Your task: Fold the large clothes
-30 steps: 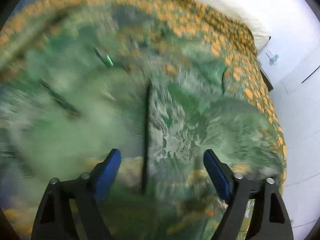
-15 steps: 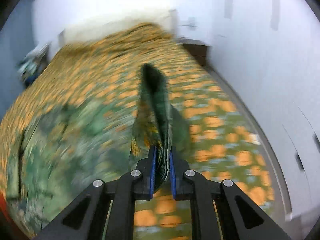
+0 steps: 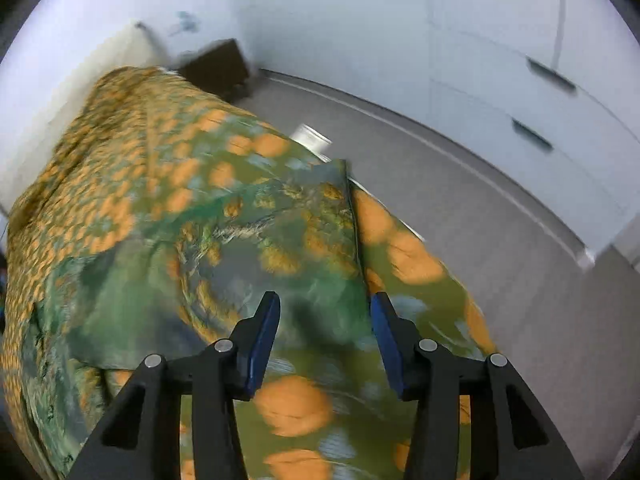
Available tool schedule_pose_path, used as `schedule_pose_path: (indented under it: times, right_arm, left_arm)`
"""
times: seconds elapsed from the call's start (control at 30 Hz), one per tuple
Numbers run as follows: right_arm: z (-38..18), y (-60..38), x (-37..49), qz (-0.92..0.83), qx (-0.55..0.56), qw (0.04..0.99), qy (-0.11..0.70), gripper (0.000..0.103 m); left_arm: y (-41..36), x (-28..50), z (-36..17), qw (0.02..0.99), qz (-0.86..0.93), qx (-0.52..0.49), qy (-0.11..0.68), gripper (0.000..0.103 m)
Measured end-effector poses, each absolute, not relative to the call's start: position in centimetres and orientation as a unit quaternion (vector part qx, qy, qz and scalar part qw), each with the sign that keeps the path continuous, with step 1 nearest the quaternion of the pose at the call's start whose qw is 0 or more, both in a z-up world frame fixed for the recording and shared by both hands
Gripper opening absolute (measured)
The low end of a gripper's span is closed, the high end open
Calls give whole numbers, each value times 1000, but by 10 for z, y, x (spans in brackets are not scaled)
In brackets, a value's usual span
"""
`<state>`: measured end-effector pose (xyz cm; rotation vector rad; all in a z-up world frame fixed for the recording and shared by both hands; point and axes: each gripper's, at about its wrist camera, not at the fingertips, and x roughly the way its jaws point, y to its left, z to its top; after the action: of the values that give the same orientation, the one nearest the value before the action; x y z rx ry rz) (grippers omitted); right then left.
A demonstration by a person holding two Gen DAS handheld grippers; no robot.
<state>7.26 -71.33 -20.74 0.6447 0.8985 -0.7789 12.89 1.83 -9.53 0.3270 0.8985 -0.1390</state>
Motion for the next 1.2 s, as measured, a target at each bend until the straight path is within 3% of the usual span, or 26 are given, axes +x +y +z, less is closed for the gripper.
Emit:
schedule_pose_path:
  times: [0.13,0.27,0.4,0.63,0.7,0.73,0.77,0.83,0.97,1.2]
  right_arm:
    - [-209,-715,57,-388,282,770,421,51]
    - [-166,-673,47,-357,258,815,377,53]
    - [-127,-589,46,-280,211,876,331,73]
    - [-136,-449,78,-151,180,911,340,74]
    - [-140,-416,84,-118,170,915,346,74]
    - [-142,-403,88,-103,164,917,348,74]
    - [-143,-387,90,-85,152,920,351,74]
    - [-147,-366,91,-70,129,925,352,74]
    - [-148,-330,82,-51,87,932,348,74]
    - [-149,-321,75,-53,93,929,354,74]
  left_arm:
    - [21,141,-102,874,-93,200,432,102]
    - [19,147,-115,845,-188,257,430,102]
    - [11,149,-148,809,-230,329,429,102]
    - [-10,155,-195,778,-228,418,411,102]
    - [-5,164,-193,783,-233,386,428,85]
    - [-1,167,-190,786,-235,369,438,54]
    - [7,174,-184,789,-240,335,456,32]
    - [18,176,-173,803,-240,302,454,15]
    - [63,192,-129,850,-207,216,434,12]
    - [208,234,-57,917,-66,28,391,12]
